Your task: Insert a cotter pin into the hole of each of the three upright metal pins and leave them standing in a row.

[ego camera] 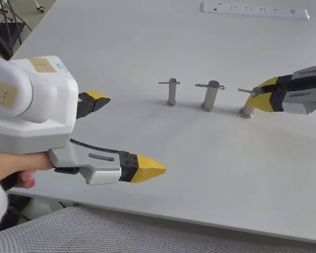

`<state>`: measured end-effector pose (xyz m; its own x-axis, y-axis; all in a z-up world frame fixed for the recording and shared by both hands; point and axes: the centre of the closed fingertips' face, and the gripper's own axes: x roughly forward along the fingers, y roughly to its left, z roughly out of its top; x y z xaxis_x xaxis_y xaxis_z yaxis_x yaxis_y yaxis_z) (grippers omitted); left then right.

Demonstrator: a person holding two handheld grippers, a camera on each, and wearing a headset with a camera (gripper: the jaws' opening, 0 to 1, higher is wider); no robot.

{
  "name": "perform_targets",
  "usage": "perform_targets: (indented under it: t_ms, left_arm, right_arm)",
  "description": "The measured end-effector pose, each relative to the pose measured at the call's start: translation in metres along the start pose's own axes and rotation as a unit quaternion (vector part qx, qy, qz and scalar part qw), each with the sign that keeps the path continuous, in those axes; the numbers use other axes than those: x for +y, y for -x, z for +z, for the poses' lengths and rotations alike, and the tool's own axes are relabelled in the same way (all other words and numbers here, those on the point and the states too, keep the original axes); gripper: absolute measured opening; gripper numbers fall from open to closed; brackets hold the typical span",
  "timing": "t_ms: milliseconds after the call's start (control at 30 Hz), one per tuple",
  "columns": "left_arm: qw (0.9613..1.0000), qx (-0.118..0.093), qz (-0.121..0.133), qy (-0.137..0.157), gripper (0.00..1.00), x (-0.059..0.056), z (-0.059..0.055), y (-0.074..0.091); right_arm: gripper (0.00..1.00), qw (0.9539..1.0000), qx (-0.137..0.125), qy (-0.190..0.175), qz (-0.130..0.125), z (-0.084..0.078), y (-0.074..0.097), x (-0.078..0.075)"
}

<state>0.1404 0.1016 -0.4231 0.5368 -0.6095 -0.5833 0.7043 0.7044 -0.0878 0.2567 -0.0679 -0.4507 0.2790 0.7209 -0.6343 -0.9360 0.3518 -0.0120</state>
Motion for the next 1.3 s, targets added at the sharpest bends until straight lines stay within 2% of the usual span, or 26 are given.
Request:
perform_targets:
  t_ms: [233,400,567,633,767,900,1033,1133,1233,1300]
  left_arm:
    - [1.0,0.0,-0.001,-0.002,0.97,0.0,0.004,-0.001]
    - [1.0,-0.002,0.0,-0.005,0.97,0.001,0.007,0.0]
    - [0.9999,-0.016,0.003,0.002,0.97,0.002,0.014,0.002]
    - [0.9998,-0.022,0.002,0.005,0.97,0.001,0.017,0.003]
    - [0.9996,-0.028,0.0,0.007,0.97,-0.001,0.021,0.003]
    - [0.9983,-0.052,-0.004,0.025,0.97,-0.002,0.031,0.003]
    - [0.9967,-0.073,-0.006,0.036,0.97,0.001,0.043,0.005]
    - [0.9955,-0.087,-0.001,0.038,0.97,0.005,0.05,0.006]
    - [0.9944,-0.096,0.002,0.045,0.97,0.007,0.055,0.007]
    - [0.9944,-0.095,-0.003,0.047,0.97,0.006,0.055,0.006]
  right_arm:
    - [0.11,0.9998,0.006,0.016,-0.006,0.001,0.001,-0.001]
    - [0.21,0.9997,-0.018,0.007,-0.015,0.013,0.01,-0.006]
    - [0.25,0.9993,-0.033,0.004,-0.019,0.024,0.023,-0.002]
    - [0.3,0.9992,-0.033,-0.009,-0.023,0.031,0.029,0.003]
    - [0.45,0.9979,-0.058,-0.019,-0.021,0.05,0.042,0.019]
    - [0.56,0.9975,-0.061,-0.024,-0.026,0.057,0.051,0.031]
    - [0.62,0.9955,-0.082,-0.039,-0.026,0.064,0.06,0.047]
    - [0.67,0.9941,-0.087,-0.051,-0.039,0.062,0.066,0.051]
    - [0.75,0.9936,-0.079,-0.066,-0.046,0.055,0.069,0.055]
    - [0.8,0.993,-0.074,-0.078,-0.048,0.049,0.071,0.059]
